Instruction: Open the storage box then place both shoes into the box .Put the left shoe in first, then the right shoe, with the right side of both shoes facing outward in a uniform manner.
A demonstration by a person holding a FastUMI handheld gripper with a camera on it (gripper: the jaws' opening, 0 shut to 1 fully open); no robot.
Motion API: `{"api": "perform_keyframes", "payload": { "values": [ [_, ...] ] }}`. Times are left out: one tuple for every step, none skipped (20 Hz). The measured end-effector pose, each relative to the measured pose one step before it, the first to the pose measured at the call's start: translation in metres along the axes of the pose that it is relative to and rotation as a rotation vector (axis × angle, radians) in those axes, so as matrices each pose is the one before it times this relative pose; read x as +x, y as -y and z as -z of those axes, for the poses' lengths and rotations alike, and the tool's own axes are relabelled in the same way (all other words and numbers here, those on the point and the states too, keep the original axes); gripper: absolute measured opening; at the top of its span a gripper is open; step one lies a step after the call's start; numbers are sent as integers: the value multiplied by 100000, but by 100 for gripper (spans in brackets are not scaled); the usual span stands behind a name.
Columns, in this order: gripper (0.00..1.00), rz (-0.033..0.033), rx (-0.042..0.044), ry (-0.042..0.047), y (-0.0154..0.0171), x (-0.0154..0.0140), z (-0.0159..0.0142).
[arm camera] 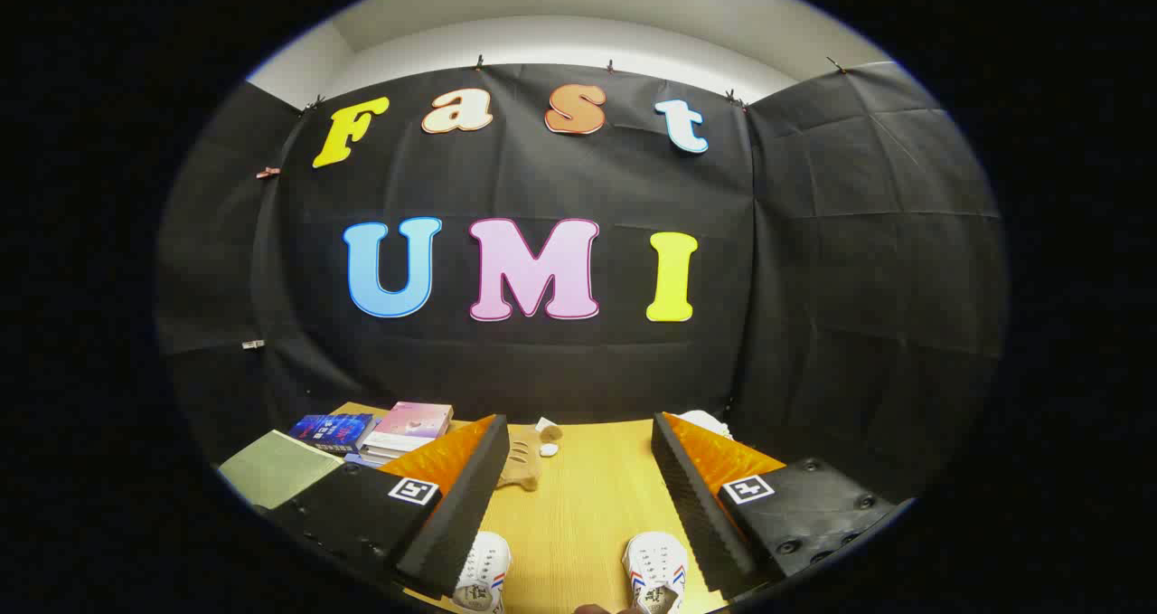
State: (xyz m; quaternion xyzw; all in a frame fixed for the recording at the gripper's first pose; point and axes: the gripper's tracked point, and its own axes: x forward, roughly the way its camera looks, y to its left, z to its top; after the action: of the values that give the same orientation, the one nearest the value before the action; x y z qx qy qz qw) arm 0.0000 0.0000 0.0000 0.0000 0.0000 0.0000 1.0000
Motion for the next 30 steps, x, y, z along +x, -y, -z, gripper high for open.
{"api": "perform_keyframes", "payload": {
  "values": [
    [98, -25, 168, -378, -303, -109, 141],
    [98, -17, 304, -166, -172, -99, 17],
    [98, -92, 198, -11, -279, -95, 59],
    [98, 32, -191, 246, -179, -71, 34],
    [98, 37, -402, 275, -282, -145, 78],
    [98, 76, -430, 396, -221, -158, 108],
    [98, 166, -383, 142, -201, -124, 233],
    [98, 11, -131, -374, -259, -137, 276],
    [98, -32, 132, -653, -266, -144, 329],
    [98, 21, 257, -417, -234, -129, 209],
    [98, 217, 114, -218, -198, -161, 46],
    [98, 131, -85, 27, -179, -73, 80],
    [98, 366, -237, 185, -117, -93, 7],
    [98, 452, -248, 84, -78, -63, -8],
    [98, 382, -95, -353, -109, -19, 125],
    [98, 407, 229, -633, -87, -18, 107],
    [98, 218, 388, -394, -104, -46, 126],
    [98, 264, 379, -472, -75, 9, 20],
    [98, 215, 297, -628, -99, 23, 156],
    [98, -834, 16, -1519, -270, 35, 384],
    [98, -1374, -142, -2257, -599, 144, 700],
    [98, -1283, -455, -1946, -443, 127, 524],
    [98, -1438, -203, -1478, -430, 61, 359],
    [98, -1718, 385, -1416, -599, 162, 430],
    [98, -1977, 1300, -1621, -731, 196, 577],
    [98, -3789, 2762, -2563, -1065, 147, 649],
    [98, -4550, 3378, -2882, -1357, 156, 737],
    [99, -5302, 4299, -3391, -1256, 279, 824],
    [99, -6066, 4131, -4699, -1575, 509, 1076],
    [99, -6253, 4222, -4074, -1601, 206, 1124]
  ]
}}
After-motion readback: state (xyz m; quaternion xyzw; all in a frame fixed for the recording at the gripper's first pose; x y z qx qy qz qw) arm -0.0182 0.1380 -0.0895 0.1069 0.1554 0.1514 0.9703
